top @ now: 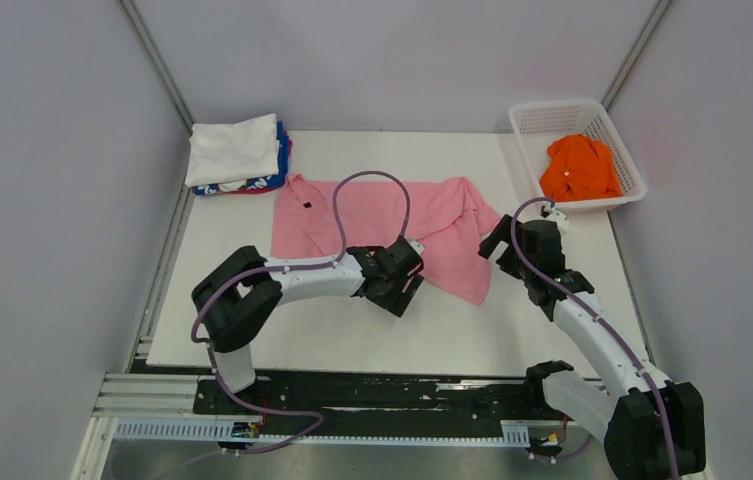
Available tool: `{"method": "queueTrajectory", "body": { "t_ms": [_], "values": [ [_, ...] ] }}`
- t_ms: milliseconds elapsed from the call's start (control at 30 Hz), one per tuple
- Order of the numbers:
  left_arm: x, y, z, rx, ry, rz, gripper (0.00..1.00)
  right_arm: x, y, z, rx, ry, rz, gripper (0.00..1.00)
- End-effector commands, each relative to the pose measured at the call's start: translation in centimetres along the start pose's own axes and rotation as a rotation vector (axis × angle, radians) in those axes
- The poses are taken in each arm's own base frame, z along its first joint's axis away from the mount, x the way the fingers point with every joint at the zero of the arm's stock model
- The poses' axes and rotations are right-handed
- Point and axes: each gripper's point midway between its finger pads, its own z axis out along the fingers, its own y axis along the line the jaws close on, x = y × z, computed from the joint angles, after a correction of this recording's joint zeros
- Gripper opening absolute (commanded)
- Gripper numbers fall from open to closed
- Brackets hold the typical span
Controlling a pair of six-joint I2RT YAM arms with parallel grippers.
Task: Fold and stack the t-shirts
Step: Flatten out the tshirt
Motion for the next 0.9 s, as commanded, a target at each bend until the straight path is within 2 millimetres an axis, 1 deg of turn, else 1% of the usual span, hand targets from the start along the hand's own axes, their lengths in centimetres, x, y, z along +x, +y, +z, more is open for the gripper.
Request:
{"method": "queueTrajectory", "body": {
  "t_ms": [0, 100, 167, 200, 233, 267, 300, 333, 367, 400, 433, 467, 533, 600, 633, 667, 700, 733, 767, 800, 833, 867],
  "values": [
    [-1.1, -0.3, 1.0, -0.016, -0.002, -0.012, 0.79, -0.4, -0.1, -0.4, 0.002, -0.027, 0.022, 1.0],
    [-0.6, 0.7, 2.2, -0.083, 0.019, -0.018, 0.75, -0.7, -0.3, -0.5, 0.013, -0.042, 0.022, 1.0],
    [-0.3, 1.2, 2.9, -0.126, 0.033, -0.022, 0.71, -0.7, -0.5, -0.5, 0.016, -0.044, 0.023, 1.0],
    [-0.1, 1.4, 3.3, -0.141, 0.042, -0.021, 0.65, -0.7, -0.5, -0.5, 0.017, -0.046, 0.022, 1.0],
    [-0.2, 1.8, 3.4, -0.168, 0.038, -0.031, 0.62, -0.8, -0.5, -0.6, 0.019, -0.051, 0.022, 1.0],
    [-0.1, 2.0, 3.6, -0.186, 0.04, -0.041, 0.56, -0.8, -0.6, -0.6, 0.023, -0.052, 0.02, 1.0],
    [-0.4, 2.6, 3.6, -0.219, 0.025, -0.048, 0.53, -0.8, -0.6, -0.6, 0.024, -0.054, 0.02, 1.0],
    [-0.3, 3.0, 3.7, -0.245, 0.026, -0.062, 0.46, -0.8, -0.6, -0.6, 0.026, -0.054, 0.018, 1.0],
    [-0.8, 3.6, 3.6, -0.278, 0.01, -0.071, 0.42, -0.8, -0.7, -0.5, 0.027, -0.053, 0.018, 1.0],
    [-0.8, 4.1, 3.7, -0.301, 0.013, -0.091, 0.32, -0.8, -0.7, -0.5, 0.029, -0.054, 0.018, 1.0],
    [-1.4, 4.5, 3.5, -0.321, -0.002, -0.105, 0.23, -0.9, -0.8, -0.5, 0.032, -0.055, 0.016, 1.0],
    [-1.4, 5.1, 3.4, -0.34, 0.001, -0.139, 0.05, -0.8, -0.8, -0.5, 0.035, -0.055, 0.013, 1.0],
    [-1.9, 6.2, 2.7, -0.374, -0.02, -0.191, 0.0, -0.8, -1.1, -0.4, 0.048, -0.056, 0.009, 1.0],
    [-2.2, 7.8, 1.3, -0.429, -0.06, -0.236, 0.0, -0.8, -1.3, -0.4, 0.057, -0.058, 0.004, 1.0],
    [-2.2, 9.0, 0.1, -0.472, -0.084, -0.251, 0.0, -0.7, -1.4, -0.4, 0.059, -0.057, -0.001, 1.0],
    [-2.1, 9.6, -0.6, -0.492, -0.101, -0.278, 0.0, -0.8, -1.5, -0.4, 0.061, -0.06, -0.008, 1.0],
    [-1.9, 11.0, -2.1, -0.534, -0.119, -0.297, 0.0, -0.8, -1.6, -0.3, 0.066, -0.059, -0.013, 1.0],
    [-1.7, 11.9, -2.9, -0.568, -0.138, -0.328, 0.0, -0.8, -1.6, -0.3, 0.069, -0.058, -0.019, 1.0],
    [-1.1, 13.1, -4.3, -0.592, -0.139, -0.354, 0.0, -0.8, -1.7, -0.2, 0.073, -0.056, -0.023, 1.0],
    [-0.8, 14.0, -5.1, -0.62, -0.151, -0.384, 0.0, -0.7, -1.8, -0.1, 0.079, -0.053, -0.025, 1.0],
    [0.0, 15.3, -6.5, -0.647, -0.15, -0.415, 0.0, -0.6, -1.8, 0.0, 0.083, -0.046, -0.027, 1.0],
    [0.3, 16.3, -7.2, -0.675, -0.164, -0.449, 0.0, -0.4, -1.8, 0.1, 0.083, -0.035, -0.028, 1.0]
  ]
}}
